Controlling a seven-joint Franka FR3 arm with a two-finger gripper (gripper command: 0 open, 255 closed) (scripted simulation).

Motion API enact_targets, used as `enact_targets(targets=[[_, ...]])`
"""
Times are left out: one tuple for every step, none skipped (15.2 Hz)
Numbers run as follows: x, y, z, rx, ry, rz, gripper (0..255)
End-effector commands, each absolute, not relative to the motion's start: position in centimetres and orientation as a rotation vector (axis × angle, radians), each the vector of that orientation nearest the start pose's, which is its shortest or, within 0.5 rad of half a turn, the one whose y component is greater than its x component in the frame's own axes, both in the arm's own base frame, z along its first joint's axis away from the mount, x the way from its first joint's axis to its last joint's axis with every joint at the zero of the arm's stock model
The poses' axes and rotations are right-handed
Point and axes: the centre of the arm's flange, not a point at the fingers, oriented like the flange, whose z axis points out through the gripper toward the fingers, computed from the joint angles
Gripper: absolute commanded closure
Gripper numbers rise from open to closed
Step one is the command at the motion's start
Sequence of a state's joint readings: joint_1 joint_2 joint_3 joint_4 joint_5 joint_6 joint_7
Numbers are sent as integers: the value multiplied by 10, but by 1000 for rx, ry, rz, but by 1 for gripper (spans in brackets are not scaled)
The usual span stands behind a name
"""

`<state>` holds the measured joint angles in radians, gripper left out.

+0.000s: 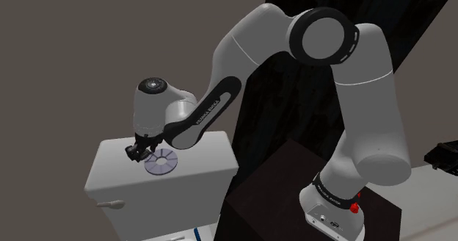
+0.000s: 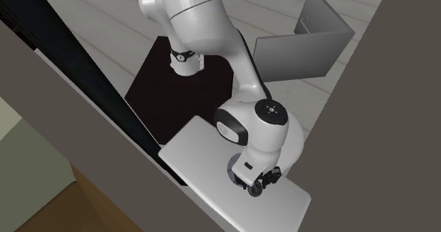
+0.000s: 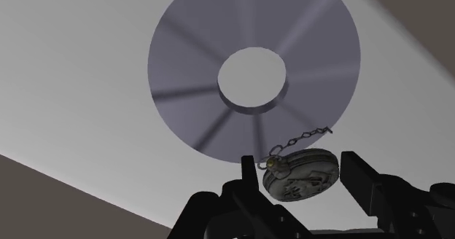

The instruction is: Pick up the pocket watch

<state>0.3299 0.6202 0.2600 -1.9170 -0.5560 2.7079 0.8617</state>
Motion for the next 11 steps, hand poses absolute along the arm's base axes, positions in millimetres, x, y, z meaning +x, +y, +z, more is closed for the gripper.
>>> enact_targets(targets=[[527,364,201,-3072,-229,-384,255],[527,364,206,-3072,-229,-384,255],[527,364,211,-3072,-229,-384,255],[527,364,217,-3072,-229,-384,255],[527,364,222,-3072,-229,-384,255],[527,364,227,-3072,-229,-384,255],[527,364,233,-3072,-229,-384,255],[527,364,238,-3072,-229,-384,255],[527,364,243,-3072,-229,-384,255],[527,364,248,-3072,-229,-384,255],[527,364,254,-3072,-229,-384,255]])
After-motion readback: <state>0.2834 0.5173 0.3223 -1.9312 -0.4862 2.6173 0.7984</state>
